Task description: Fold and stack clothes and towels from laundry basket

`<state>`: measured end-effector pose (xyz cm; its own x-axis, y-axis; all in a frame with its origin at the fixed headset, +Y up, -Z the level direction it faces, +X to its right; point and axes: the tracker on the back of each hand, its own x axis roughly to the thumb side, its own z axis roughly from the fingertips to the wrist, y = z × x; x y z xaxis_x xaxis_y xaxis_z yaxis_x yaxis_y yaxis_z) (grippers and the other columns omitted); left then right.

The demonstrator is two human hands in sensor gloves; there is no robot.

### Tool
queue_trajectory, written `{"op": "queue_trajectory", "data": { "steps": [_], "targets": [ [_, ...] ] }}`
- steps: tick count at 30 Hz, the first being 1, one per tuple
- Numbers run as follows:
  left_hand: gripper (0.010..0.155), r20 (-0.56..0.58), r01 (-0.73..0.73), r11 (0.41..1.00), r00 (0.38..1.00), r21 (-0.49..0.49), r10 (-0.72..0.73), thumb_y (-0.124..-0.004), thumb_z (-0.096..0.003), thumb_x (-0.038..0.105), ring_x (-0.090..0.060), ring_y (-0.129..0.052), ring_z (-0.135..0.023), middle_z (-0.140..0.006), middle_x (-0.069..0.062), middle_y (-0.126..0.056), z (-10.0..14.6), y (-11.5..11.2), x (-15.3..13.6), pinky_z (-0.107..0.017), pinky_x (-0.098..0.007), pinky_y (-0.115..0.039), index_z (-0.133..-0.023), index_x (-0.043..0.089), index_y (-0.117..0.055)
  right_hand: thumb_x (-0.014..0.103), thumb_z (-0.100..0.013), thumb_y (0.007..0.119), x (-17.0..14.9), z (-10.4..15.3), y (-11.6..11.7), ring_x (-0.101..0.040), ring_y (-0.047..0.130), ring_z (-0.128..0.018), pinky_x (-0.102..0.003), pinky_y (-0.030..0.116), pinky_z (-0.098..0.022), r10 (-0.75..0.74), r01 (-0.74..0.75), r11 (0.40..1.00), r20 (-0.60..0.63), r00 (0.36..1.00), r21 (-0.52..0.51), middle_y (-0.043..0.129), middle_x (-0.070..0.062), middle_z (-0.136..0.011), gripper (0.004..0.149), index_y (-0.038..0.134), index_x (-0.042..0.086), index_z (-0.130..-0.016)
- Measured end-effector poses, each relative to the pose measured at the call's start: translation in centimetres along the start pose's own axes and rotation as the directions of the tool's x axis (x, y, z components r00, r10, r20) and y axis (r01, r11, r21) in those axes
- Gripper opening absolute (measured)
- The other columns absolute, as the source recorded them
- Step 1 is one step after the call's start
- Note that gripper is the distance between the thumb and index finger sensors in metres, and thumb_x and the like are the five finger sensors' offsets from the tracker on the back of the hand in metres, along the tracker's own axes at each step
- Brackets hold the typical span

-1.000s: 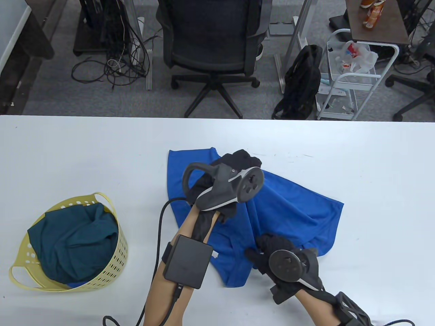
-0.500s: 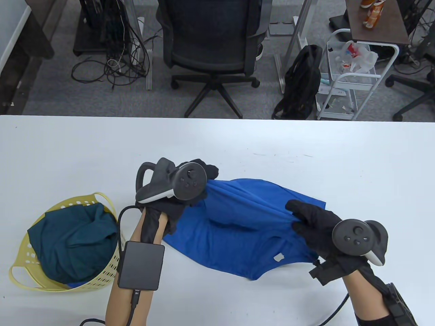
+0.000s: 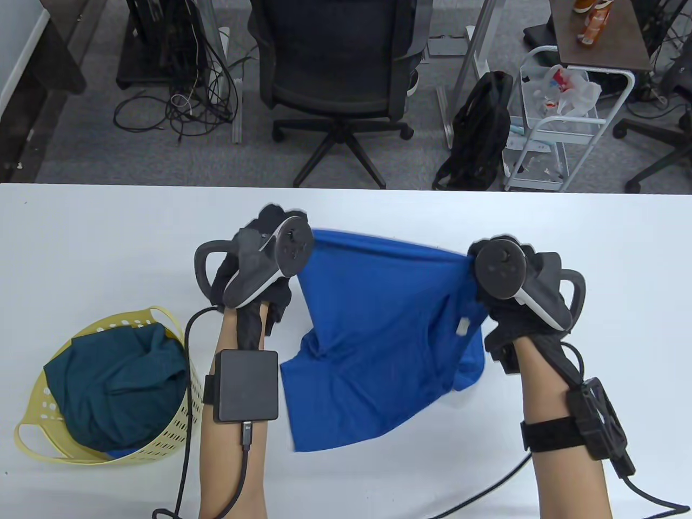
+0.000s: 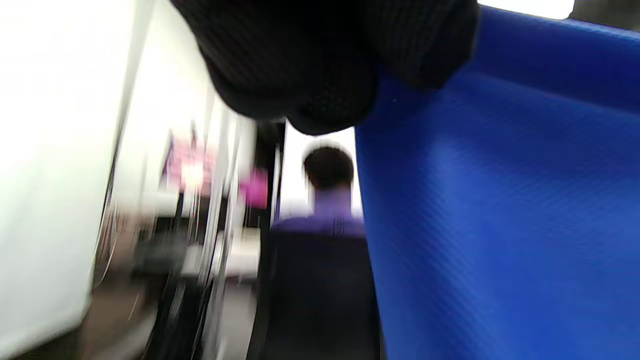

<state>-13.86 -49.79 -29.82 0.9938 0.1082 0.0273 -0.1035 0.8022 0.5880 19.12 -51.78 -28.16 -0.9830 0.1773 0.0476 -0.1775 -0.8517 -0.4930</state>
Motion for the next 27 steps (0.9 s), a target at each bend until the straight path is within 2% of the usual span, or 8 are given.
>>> {"op": "queue_trajectory", "data": {
  "steps": [4, 8, 13, 16, 19, 22, 24, 27],
  "targets": [
    [0.047, 0.092, -0.099, 0.96, 0.993, 0.264, 0.077, -0.077, -0.0545, 0.039, -0.007, -0.097, -0.081, -0.097, 0.007, -0.078, -1.0, 6.3, -0.9, -0.062, -0.022, -0.092, -0.1, 0.04, -0.066, 0.024, -0.059, 0.07, 0.7, 0.1, -7.3, -0.04, 0.07, -0.097, -0.072, 0.052, -0.072, -0.053, 0.082, 0.961, 0.114, 0.992, -0.265, 0.066, -0.012, -0.107, 0.04, 0.068, 0.017, -0.099],
    [0.047, 0.191, -0.041, 0.956, 0.981, 0.291, -0.016, -0.077, -0.0549, 0.038, -0.011, -0.095, -0.081, -0.097, 0.005, -0.078, 1.3, 7.8, -0.8, -0.063, -0.027, -0.09, -0.1, 0.039, -0.066, 0.025, -0.059, 0.071, -0.1, 1.9, -8.9, -0.038, 0.07, -0.098, -0.073, 0.052, -0.073, -0.077, 0.133, 0.946, 0.194, 0.978, -0.295, 0.067, -0.011, -0.106, 0.04, 0.069, 0.018, -0.099],
    [0.052, 0.326, 0.288, 0.954, 0.912, -0.082, -0.248, -0.08, -0.0525, 0.04, -0.013, -0.098, -0.071, -0.089, 0.003, -0.088, 8.7, 3.2, 1.3, -0.059, -0.038, -0.089, -0.104, 0.037, -0.071, 0.025, -0.057, 0.075, -3.4, 6.9, -2.1, -0.039, 0.076, -0.095, -0.072, 0.057, -0.07, -0.019, 0.006, 0.999, 0.304, 0.952, 0.042, 0.074, -0.012, -0.104, 0.04, 0.075, 0.018, -0.097],
    [0.049, 0.462, 0.417, 0.829, 0.858, -0.372, -0.224, -0.079, -0.0527, 0.042, -0.013, -0.097, -0.072, -0.088, 0.004, -0.089, 14.9, -2.3, 2.2, -0.06, -0.038, -0.089, -0.101, 0.038, -0.074, 0.027, -0.056, 0.076, -5.3, 11.6, 3.6, -0.039, 0.078, -0.093, -0.071, 0.059, -0.069, 0.003, -0.112, 0.956, 0.374, 0.927, 0.27, 0.076, -0.012, -0.102, 0.041, 0.077, 0.017, -0.095],
    [0.049, 0.557, 0.467, 0.621, 0.829, -0.63, -0.058, -0.076, -0.0533, 0.045, -0.015, -0.096, -0.075, -0.089, 0.004, -0.088, 20.9, -6.7, 2.2, -0.062, -0.04, -0.087, -0.101, 0.037, -0.074, 0.029, -0.055, 0.075, -7.0, 17.1, 7.8, -0.04, 0.076, -0.095, -0.07, 0.06, -0.069, -0.018, -0.222, 0.846, 0.442, 0.897, 0.484, 0.074, -0.012, -0.104, 0.041, 0.077, 0.017, -0.094],
    [0.048, 0.547, 0.448, 0.457, 0.831, -0.769, 0.105, -0.073, -0.0551, 0.045, -0.021, -0.094, -0.084, -0.099, 0.0, -0.084, 24.0, -6.9, 1.8, -0.066, -0.044, -0.085, -0.102, 0.035, -0.074, 0.029, -0.056, 0.074, -7.6, 19.7, 7.8, -0.043, 0.073, -0.098, -0.071, 0.058, -0.07, -0.128, -0.193, 0.761, 0.435, 0.891, 0.619, 0.071, -0.016, -0.108, 0.041, 0.078, 0.017, -0.095],
    [0.048, 0.502, 0.403, 0.405, 0.847, -0.82, 0.174, -0.073, -0.0563, 0.045, -0.027, -0.092, -0.092, -0.107, -0.005, -0.082, 24.0, -5.9, 1.5, -0.068, -0.048, -0.083, -0.102, 0.033, -0.076, 0.027, -0.057, 0.072, -7.6, 19.9, 6.4, -0.047, 0.069, -0.1, -0.073, 0.057, -0.07, -0.21, -0.153, 0.693, 0.4, 0.892, 0.704, 0.068, -0.018, -0.11, 0.041, 0.078, 0.015, -0.096],
    [0.048, 0.437, 0.346, 0.455, 0.892, -0.821, 0.11, -0.075, -0.0567, 0.044, -0.033, -0.092, -0.095, -0.111, -0.01, -0.083, 21.4, -4.3, 1.3, -0.068, -0.052, -0.083, -0.102, 0.031, -0.08, 0.026, -0.058, 0.072, -7.0, 17.8, 4.7, -0.048, 0.069, -0.101, -0.074, 0.057, -0.07, -0.236, -0.112, 0.707, 0.382, 0.893, 0.699, 0.069, -0.02, -0.112, 0.041, 0.079, 0.014, -0.097]
  ]
}}
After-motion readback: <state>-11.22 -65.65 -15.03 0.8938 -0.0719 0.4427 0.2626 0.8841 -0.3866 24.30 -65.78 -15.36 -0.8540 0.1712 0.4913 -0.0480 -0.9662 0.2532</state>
